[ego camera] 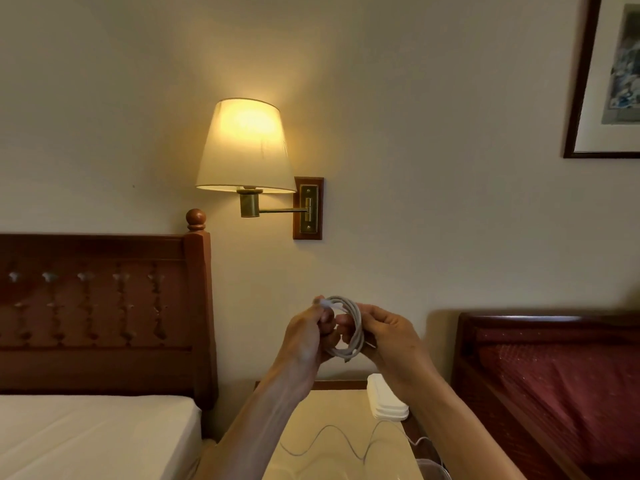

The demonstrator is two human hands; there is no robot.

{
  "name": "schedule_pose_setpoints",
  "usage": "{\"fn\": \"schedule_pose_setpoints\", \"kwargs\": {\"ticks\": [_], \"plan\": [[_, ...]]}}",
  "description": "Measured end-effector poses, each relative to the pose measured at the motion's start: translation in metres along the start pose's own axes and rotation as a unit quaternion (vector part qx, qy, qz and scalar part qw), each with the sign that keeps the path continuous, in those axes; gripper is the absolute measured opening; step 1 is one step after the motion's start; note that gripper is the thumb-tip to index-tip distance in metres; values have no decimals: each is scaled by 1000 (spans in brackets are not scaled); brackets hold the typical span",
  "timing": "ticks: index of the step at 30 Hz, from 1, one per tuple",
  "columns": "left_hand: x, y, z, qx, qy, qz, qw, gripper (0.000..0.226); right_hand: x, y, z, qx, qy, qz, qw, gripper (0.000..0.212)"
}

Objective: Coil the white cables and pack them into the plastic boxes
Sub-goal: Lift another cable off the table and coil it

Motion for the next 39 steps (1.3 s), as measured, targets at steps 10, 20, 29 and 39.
{"fn": "schedule_pose_setpoints", "kwargs": {"ticks": [10,20,29,39], "plan": [[2,13,10,-129,-12,-180,975,67,-4,8,9,-85,-3,7,996,25],[-11,2,38,-201,56,-307,929,17,-7,31,7,-130,-102,-46,985,35],[-5,-110,138,-106,117,3,987,24,1,140,-3,-31,-86,-170,981,21],[57,-270,267,-394,163,101,899,36,25,297,-112,474,-68,34,877,16]]}}
Point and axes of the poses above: each hand's wrist, its own x-axis away from the middle knuckle, its own z-axis out of the back of the hand, y = z × x, the point moved 3 cm from there along -x, towards the middle knuckle, and after that the axes turned 9 degrees about x, right-handed, at the moved point
